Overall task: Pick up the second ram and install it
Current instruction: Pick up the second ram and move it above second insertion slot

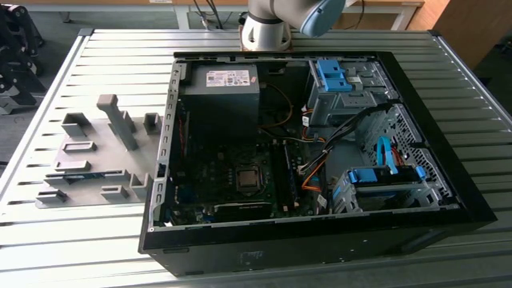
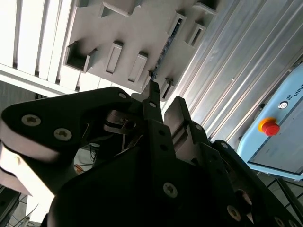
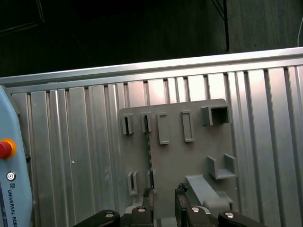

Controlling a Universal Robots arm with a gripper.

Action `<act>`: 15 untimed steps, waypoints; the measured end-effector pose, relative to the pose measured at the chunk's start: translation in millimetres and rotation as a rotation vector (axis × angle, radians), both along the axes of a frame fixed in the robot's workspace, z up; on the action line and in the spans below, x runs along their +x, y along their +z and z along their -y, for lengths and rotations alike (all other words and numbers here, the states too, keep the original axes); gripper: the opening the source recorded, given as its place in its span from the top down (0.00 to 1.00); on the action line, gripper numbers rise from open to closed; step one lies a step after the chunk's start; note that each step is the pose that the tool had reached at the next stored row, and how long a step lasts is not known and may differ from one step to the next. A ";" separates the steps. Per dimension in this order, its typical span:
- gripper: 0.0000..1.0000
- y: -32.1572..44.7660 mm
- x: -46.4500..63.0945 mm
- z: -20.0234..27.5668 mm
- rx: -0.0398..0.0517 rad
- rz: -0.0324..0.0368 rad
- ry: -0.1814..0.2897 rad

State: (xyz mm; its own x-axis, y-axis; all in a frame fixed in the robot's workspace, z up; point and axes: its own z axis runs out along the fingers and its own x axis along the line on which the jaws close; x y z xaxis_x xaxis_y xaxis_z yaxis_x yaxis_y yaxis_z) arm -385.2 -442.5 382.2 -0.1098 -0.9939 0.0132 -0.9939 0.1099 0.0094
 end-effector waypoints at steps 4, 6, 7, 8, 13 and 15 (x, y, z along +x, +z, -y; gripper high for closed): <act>0.68 -1.4 -2.1 0.1 0.0000 0.0069 0.000; 0.68 -1.4 -2.1 0.1 0.0001 0.0071 0.000; 0.68 -1.4 -2.2 0.0 0.0000 0.0071 0.000; 0.68 -1.3 -2.2 0.1 0.0000 0.0071 0.000; 0.68 -1.3 -2.2 0.1 0.0000 0.0072 0.000; 0.68 -1.3 -2.3 0.0 0.0019 0.0071 0.000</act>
State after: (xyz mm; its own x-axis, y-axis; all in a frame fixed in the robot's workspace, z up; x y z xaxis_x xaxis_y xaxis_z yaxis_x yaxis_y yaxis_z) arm -387.6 -442.6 380.9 -0.1099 -0.9939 0.0105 -0.9939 0.1099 0.0026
